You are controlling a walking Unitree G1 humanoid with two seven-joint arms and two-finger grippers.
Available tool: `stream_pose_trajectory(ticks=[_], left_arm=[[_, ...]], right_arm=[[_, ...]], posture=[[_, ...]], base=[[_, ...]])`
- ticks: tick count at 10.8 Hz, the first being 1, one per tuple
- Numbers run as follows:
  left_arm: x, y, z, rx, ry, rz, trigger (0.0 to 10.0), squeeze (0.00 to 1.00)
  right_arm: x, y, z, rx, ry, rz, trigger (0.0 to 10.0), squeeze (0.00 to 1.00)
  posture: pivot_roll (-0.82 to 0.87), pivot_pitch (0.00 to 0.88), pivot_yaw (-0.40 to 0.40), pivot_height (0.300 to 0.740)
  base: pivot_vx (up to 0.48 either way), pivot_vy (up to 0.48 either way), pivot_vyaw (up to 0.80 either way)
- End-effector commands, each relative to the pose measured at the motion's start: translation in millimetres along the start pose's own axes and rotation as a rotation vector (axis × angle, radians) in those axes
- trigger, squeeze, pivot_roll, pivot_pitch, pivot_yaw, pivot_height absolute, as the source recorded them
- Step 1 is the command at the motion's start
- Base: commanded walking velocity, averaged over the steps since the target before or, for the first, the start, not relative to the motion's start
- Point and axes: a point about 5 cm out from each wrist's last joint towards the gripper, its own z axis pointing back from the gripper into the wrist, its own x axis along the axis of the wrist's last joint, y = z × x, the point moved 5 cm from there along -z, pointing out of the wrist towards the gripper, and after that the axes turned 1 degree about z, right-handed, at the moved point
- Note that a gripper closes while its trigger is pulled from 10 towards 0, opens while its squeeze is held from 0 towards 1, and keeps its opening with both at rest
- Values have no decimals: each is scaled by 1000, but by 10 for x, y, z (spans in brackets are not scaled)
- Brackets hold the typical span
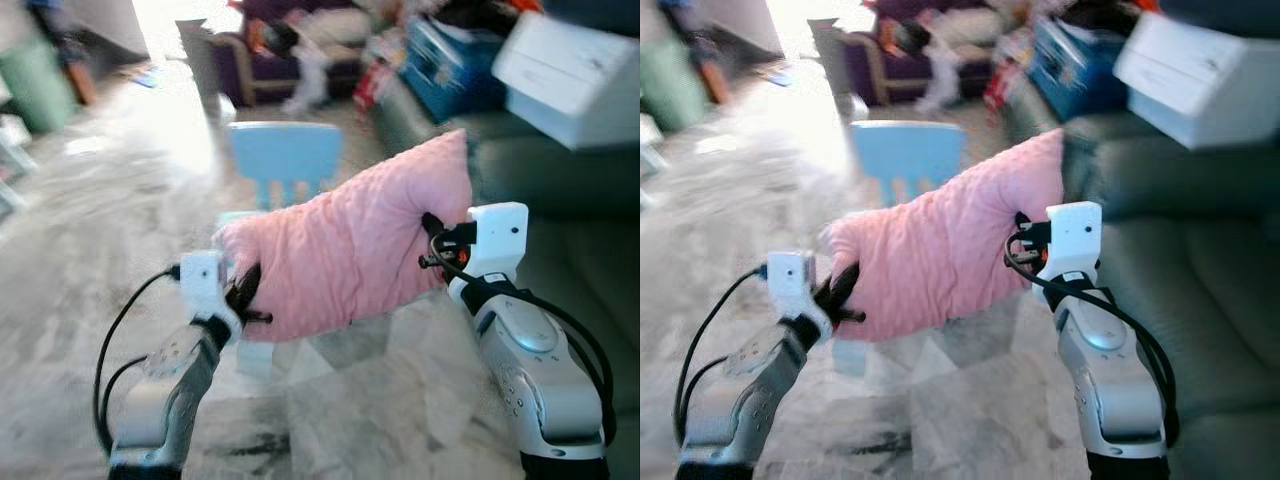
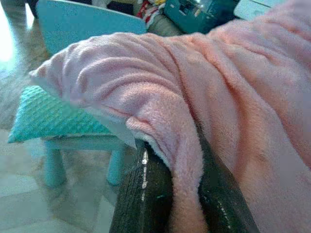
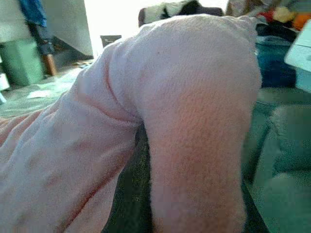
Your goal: Move the pillow to the sofa
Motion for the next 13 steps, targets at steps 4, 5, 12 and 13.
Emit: stream_pose_trajectory(ticks=[4,5,12,13], left_arm=[[214,55,-66,31,-96,3,10000,0],[235,77,-67,38,-100,9,10000,0],[258,68,-68,7,-113,50,10000,0],[256,66,-69,6,-112,51,10000,0]], right_arm=[[75,5,-15,-4,-20,-1,10000,0],[75,9,-17,-4,-20,-3,10000,0],[65,23,5,-3,-17,-3,10000,0],[63,22,7,-3,-17,-3,10000,0]], posture=[[-267,29,32,740],[-266,31,33,740],[-269,41,37,740],[-269,41,36,740]], base=[[0,0,-800],[0,0,-800],[81,0,-796],[296,0,-800]])
